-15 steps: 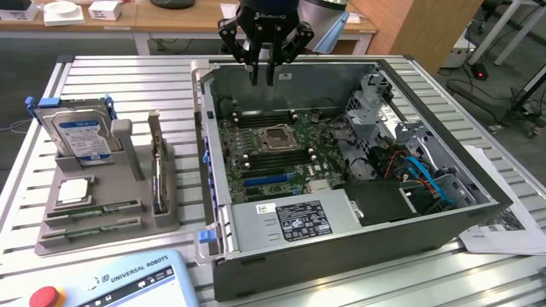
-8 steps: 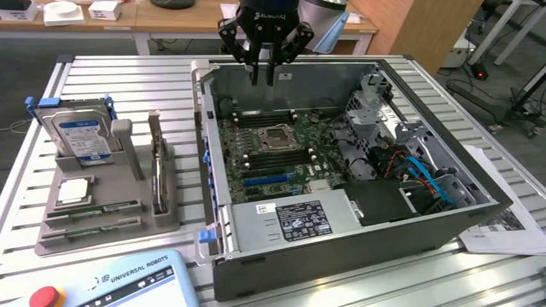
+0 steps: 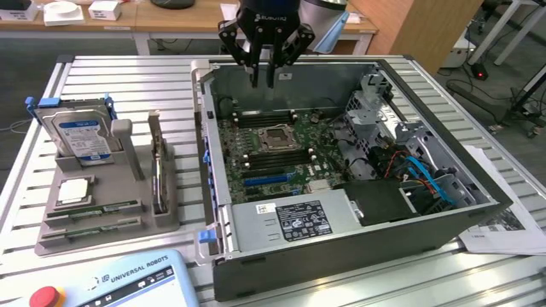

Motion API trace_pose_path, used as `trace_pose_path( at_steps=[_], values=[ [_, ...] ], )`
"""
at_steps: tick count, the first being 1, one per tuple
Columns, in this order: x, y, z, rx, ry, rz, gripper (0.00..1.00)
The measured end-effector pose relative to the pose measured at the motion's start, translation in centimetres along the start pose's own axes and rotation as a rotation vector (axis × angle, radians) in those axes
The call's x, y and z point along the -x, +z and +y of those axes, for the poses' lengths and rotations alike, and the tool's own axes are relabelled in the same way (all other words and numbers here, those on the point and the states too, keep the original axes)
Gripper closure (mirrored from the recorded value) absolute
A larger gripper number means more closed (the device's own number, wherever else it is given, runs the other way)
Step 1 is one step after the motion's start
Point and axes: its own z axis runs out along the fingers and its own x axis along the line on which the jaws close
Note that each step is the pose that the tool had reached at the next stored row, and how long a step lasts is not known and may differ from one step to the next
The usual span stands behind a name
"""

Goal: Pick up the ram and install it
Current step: 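Reach for the ram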

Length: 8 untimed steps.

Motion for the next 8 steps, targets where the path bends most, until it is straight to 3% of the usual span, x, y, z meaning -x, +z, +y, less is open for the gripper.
trace_pose_path(
  at_steps=[8],
  values=[
    [0.02,-0.04,-0.89,0.0000,0.000,-0.0001,0.69]
  ],
)
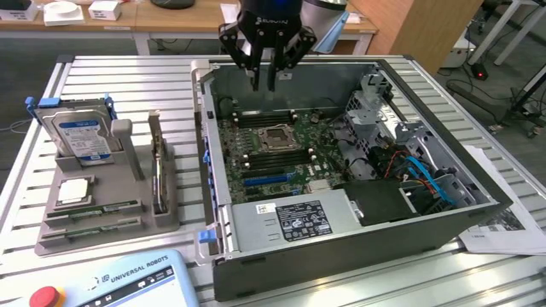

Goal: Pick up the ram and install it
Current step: 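Reach for the ram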

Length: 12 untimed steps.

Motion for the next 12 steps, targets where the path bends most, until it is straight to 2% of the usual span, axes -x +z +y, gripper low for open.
trace_pose_path(
  at_steps=[7,12],
  values=[
    [0.0,-0.04,-0.89,0.0000,0.000,0.0000,0.69],
    [0.0,-0.05,-1.19,-0.0001,0.000,0.0000,0.69]
  ],
)
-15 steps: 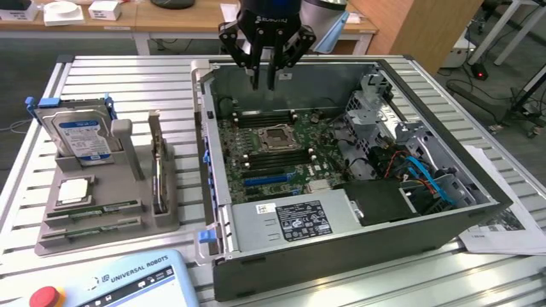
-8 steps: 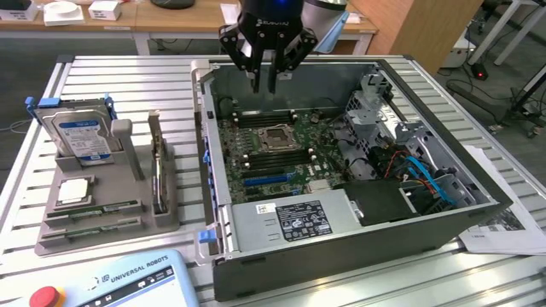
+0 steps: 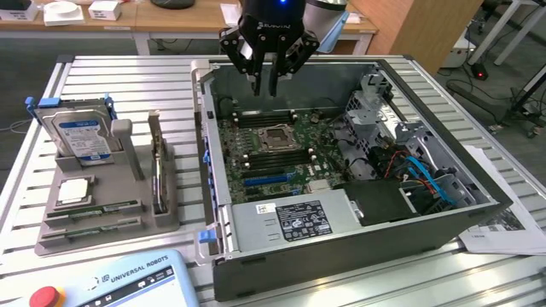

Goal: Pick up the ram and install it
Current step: 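Reach for the ram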

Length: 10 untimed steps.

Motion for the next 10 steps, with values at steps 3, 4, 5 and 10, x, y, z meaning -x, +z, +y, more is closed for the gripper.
trace_pose_path(
  at_steps=[3,4,5,10],
  values=[
    [-0.01,0.00,-0.04,-0.0001,0.000,0.0000,0.69],
    [-0.02,-0.01,-0.13,-0.0001,0.000,0.0001,0.69],
    [-0.04,-0.02,-0.24,-0.0001,0.000,0.0000,0.69],
    [-0.22,-0.05,-0.97,-0.0001,0.000,-0.0001,0.69]
  ],
)
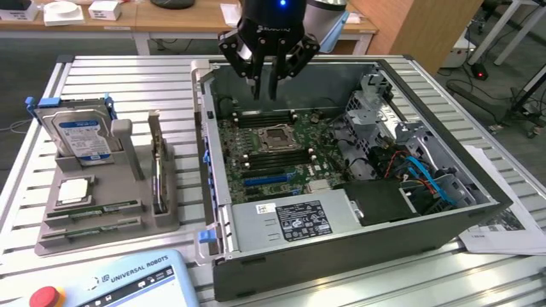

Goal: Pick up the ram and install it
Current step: 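Reach for the ram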

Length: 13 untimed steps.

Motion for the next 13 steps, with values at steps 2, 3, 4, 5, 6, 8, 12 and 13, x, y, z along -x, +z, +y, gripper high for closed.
trace_pose_path(
  at_steps=[2,3,4,5,6,8,12,13],
  values=[
    [-0.03,0.00,-0.07,0.0000,0.000,0.0000,0.69],
    [-0.03,0.00,-0.07,0.0000,0.000,0.0000,0.69],
    [-0.03,0.00,-0.07,0.0000,0.000,0.0000,0.69],
    [-0.03,0.00,-0.07,0.0000,0.000,0.0000,0.69],
    [-0.03,0.00,-0.07,0.0000,0.000,0.0000,0.69],
    [-0.09,-0.01,-0.08,-0.0001,0.000,0.0001,0.69],
    [-0.48,-0.02,-0.11,0.0003,0.000,-0.0002,0.69],
    [-0.67,-0.02,-0.12,0.0006,0.000,-0.0003,0.69]
  ],
)
